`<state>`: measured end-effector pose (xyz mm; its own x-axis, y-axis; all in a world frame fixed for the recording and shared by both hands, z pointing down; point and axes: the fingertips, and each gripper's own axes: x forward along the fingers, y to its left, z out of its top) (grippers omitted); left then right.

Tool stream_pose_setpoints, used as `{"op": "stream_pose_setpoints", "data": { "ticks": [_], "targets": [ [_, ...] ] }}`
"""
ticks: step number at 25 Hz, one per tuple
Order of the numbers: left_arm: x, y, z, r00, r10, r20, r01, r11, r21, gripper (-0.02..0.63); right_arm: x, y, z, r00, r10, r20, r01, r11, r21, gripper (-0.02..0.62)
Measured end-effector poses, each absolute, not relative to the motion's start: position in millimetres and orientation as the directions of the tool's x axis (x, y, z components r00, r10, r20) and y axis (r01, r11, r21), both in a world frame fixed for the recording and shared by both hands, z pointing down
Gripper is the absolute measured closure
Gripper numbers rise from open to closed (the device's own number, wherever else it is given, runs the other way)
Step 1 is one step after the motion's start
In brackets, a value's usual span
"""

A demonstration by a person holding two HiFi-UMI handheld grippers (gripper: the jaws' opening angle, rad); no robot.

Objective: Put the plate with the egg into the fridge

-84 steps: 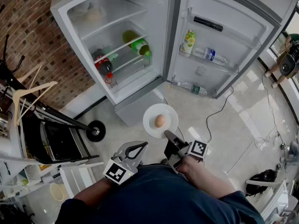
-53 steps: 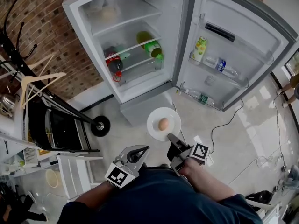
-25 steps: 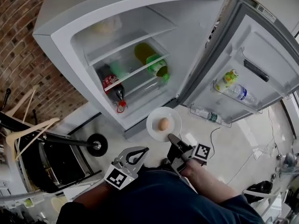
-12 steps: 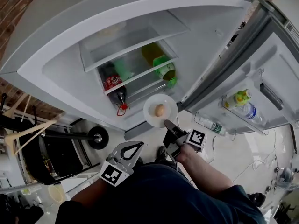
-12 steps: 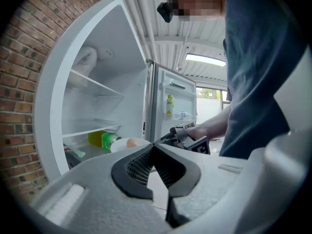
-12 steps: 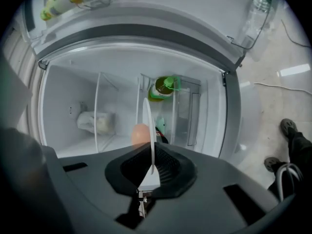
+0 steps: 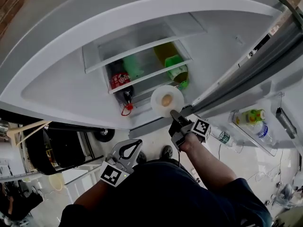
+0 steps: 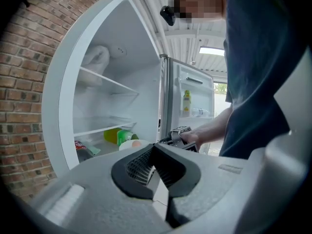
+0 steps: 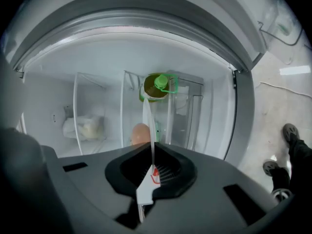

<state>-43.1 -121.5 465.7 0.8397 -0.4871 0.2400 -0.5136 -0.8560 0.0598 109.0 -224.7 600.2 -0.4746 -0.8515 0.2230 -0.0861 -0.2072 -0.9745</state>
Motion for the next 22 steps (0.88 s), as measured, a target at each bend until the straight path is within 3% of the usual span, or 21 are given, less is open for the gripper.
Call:
{"op": "stream_pose_setpoints", "data": {
  "ticks": [22],
  "targets": [
    [-66.7,-125.0,468.8,0.752,-0.605,0.261,-0.640,-0.765,0.071,0.604,104.7,-309.4,655.5,-0.484,-0.828,0.283,-0.098,-0.270,-0.958,0.574]
  ]
}}
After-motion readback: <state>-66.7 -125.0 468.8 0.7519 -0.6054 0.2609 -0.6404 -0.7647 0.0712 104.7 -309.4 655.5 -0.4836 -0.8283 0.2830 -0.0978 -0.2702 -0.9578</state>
